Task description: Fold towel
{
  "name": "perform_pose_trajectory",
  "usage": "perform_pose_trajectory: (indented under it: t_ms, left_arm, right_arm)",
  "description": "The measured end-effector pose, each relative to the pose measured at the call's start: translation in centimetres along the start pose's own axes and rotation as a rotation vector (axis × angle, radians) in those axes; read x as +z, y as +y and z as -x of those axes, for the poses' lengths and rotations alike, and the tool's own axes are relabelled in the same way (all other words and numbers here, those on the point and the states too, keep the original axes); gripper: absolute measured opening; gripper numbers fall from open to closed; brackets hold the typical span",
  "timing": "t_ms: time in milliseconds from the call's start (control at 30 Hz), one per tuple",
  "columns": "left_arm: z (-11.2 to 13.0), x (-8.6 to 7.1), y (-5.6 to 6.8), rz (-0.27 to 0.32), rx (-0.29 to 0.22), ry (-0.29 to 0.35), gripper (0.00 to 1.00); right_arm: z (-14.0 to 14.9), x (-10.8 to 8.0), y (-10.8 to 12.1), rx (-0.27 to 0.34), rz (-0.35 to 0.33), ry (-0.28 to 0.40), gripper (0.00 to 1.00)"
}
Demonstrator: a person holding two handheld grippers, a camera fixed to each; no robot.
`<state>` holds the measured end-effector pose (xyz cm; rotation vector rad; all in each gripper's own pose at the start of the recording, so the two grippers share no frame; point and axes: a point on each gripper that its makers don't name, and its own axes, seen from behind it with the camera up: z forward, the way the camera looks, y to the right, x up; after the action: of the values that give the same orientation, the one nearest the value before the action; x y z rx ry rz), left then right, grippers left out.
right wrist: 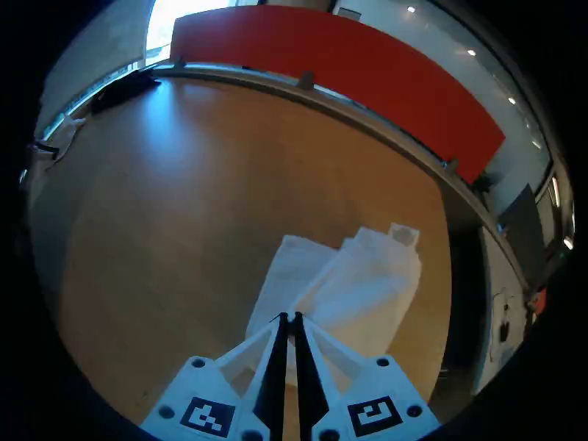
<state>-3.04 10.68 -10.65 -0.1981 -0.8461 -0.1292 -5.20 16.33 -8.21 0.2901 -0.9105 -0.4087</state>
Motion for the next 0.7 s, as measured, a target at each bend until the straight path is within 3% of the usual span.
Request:
perform_pose_trajectory:
  t_ms: [300,700]
  left_arm:
    - [0.0,0.0,0.1,0.001,0.005,0.001,0.88]
    - [-0.1,0.0,0.3,0.003,0.011,0.000,0.88]
  right_arm:
    - [2.6,-0.1,-3.2,-0.027,-0.091,-0.059,0.06]
    - [2.9,0.6,-3.2,-0.015,-0.084,-0.066,0.10]
